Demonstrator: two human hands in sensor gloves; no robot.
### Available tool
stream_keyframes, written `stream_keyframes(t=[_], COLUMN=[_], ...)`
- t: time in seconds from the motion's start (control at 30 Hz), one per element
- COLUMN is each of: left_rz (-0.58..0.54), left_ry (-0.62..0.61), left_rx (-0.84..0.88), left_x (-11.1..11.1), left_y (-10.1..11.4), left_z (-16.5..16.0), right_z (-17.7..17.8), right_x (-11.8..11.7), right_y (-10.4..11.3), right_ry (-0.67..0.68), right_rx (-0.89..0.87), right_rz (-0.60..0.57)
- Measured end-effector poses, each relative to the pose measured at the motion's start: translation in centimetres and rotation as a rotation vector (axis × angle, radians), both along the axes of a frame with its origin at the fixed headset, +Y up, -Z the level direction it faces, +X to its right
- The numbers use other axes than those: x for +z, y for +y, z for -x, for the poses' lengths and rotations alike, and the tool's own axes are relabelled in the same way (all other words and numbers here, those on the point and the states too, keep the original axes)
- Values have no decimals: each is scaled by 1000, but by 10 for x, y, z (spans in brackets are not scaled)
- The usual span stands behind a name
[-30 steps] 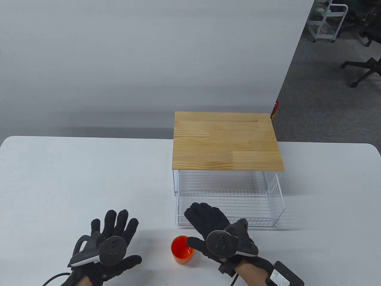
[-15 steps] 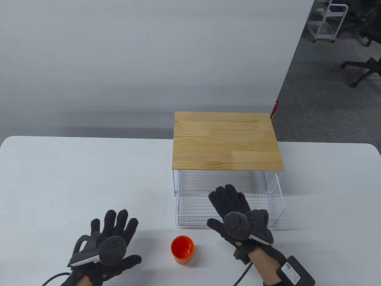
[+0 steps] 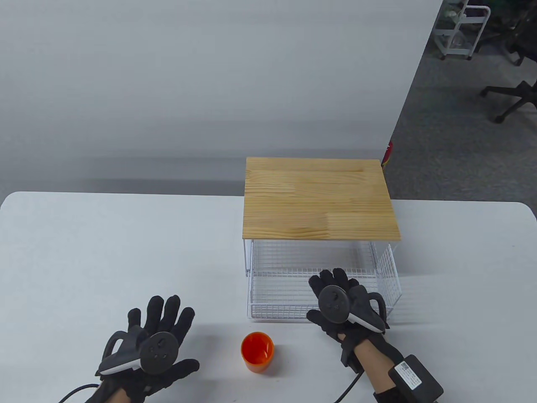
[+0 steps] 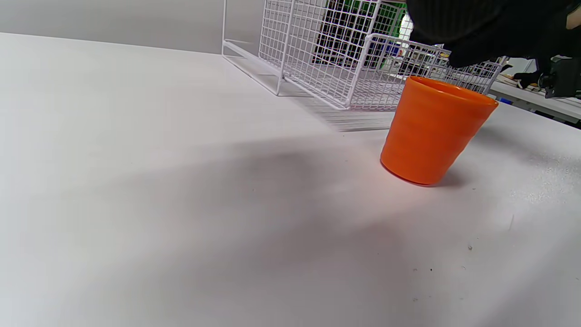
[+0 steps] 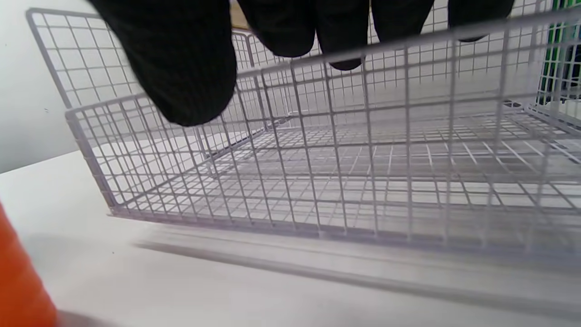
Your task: Take the cup out of the mesh sliding drawer
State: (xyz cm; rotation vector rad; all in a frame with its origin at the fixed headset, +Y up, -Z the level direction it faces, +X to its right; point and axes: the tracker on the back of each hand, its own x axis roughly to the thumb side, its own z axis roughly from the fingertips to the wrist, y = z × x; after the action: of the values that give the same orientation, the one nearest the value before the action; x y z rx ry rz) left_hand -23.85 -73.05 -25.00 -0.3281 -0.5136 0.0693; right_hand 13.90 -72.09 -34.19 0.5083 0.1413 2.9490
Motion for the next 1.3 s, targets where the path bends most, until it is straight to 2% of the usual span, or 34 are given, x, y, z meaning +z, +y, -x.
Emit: stream_keyframes(t=[0.33, 1.3], left_rz=[2, 7], left_ry=[2, 9], left_rx=[-3, -10], left_x=[0, -1], left_y=[0, 1], left_z=[0, 1], right_z=[2, 9], right_x=[-4, -1], right_y=[-13, -13], right_ry=[-3, 22], right_rx=[65, 136], right_rz=[37, -83])
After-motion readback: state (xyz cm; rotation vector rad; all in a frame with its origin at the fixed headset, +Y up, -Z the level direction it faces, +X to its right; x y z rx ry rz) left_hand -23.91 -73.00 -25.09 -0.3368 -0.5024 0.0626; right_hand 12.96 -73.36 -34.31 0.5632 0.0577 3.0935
